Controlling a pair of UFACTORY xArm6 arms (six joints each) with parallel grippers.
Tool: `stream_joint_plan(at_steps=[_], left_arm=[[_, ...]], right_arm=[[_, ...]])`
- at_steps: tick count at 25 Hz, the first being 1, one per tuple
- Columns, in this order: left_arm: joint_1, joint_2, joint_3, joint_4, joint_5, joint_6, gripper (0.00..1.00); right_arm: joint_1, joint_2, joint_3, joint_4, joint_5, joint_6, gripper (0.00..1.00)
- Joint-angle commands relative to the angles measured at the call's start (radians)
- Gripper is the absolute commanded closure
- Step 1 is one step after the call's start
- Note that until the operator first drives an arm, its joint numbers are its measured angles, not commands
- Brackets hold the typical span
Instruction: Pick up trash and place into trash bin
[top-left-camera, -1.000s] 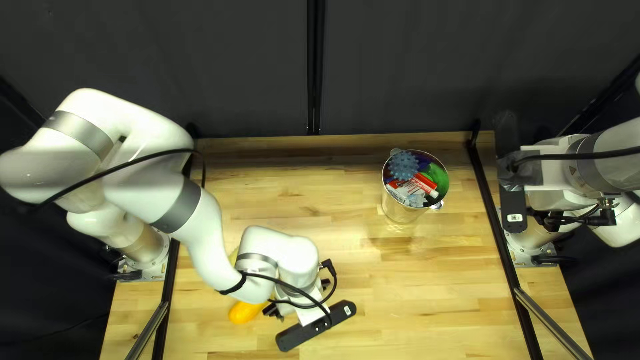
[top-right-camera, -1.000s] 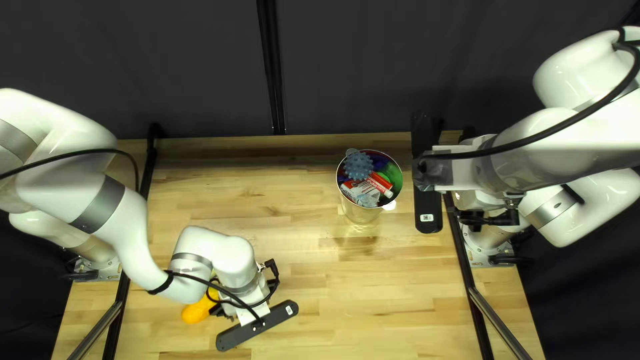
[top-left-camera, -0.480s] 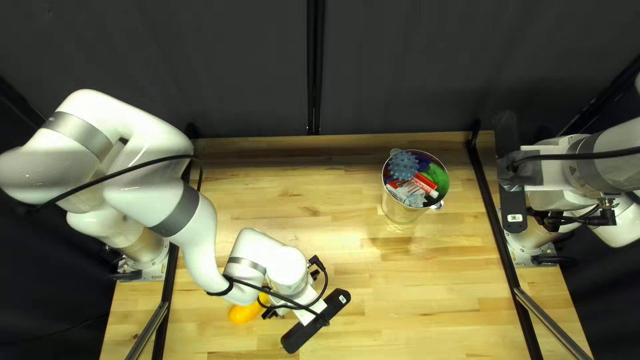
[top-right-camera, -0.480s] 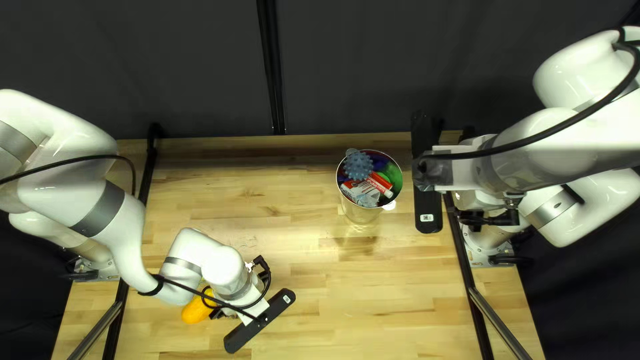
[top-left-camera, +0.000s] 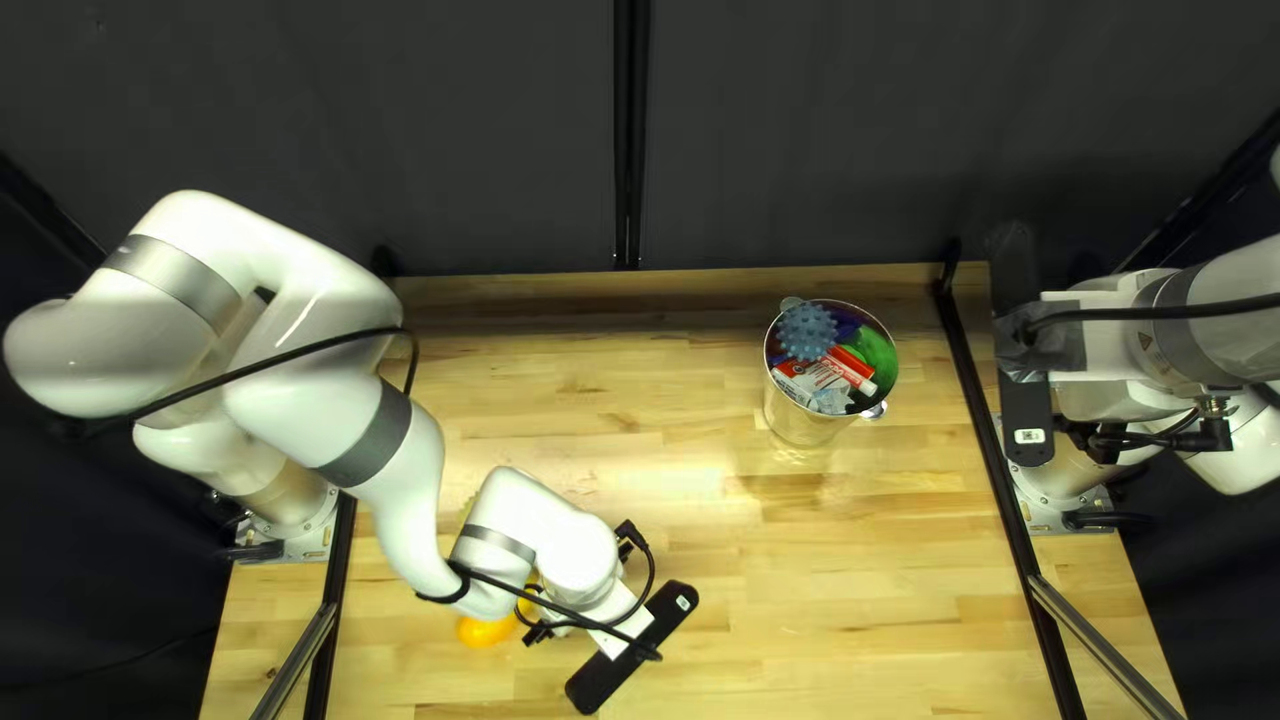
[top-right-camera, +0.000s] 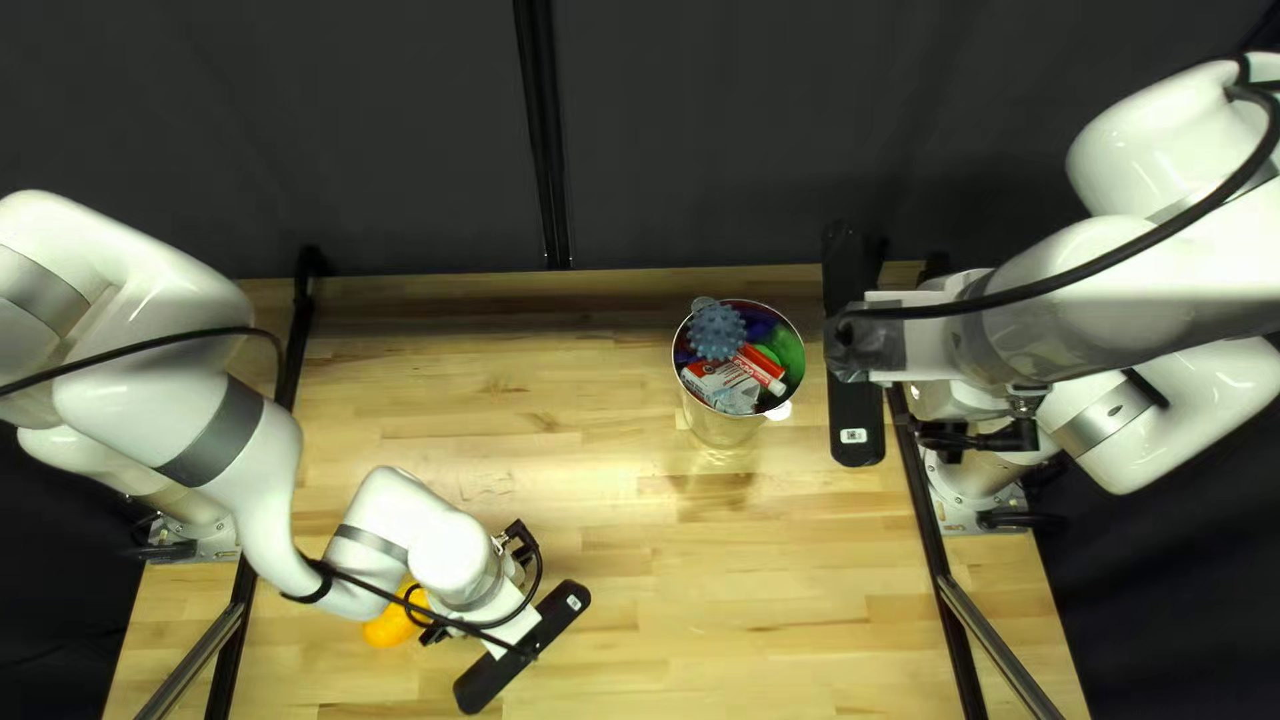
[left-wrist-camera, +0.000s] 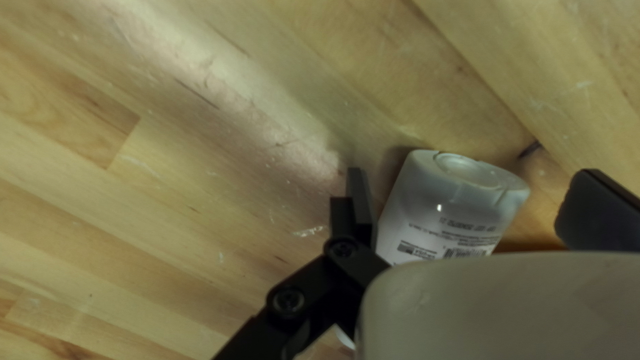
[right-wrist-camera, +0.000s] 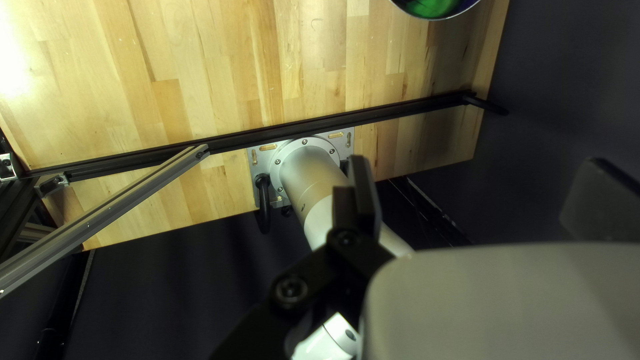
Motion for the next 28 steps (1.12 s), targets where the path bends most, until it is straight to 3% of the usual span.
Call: stream_joint_plan(at_steps=[1, 7, 9, 10, 11, 13, 20, 28], left_arm=[[0.007, 0.005, -0.001, -0.002, 0.003, -0.004, 0.00], [0.011, 0.008, -0.008, 0.001, 0.013, -0.019, 0.01], [0.015, -0.001, 0.006, -0.002, 0.004, -0.023, 0.13], [0.016, -0.003, 0.010, -0.003, 0.002, -0.024, 0.38], [0.019, -0.006, 0.014, -0.008, -0.001, -0.024, 0.48], [0.022, -0.007, 0.015, -0.022, 0.001, -0.015, 0.91], [0.017, -0.010, -0.014, -0.008, 0.011, -0.005, 0.96], [0.016, -0.079, -0.250, 0.210, 0.319, -0.007, 0.97]], right_arm=[[0.000, 0.000, 0.000, 0.000, 0.000, 0.000, 0.00], [0.000, 0.000, 0.000, 0.000, 0.000, 0.000, 0.00], [0.000, 0.000, 0.000, 0.000, 0.000, 0.000, 0.00], [0.000, 0.000, 0.000, 0.000, 0.000, 0.000, 0.00], [0.000, 0.000, 0.000, 0.000, 0.000, 0.000, 0.00], [0.000, 0.000, 0.000, 0.000, 0.000, 0.000, 0.00], [0.000, 0.000, 0.000, 0.000, 0.000, 0.000, 0.00], [0.000, 0.000, 0.000, 0.000, 0.000, 0.000, 0.00]])
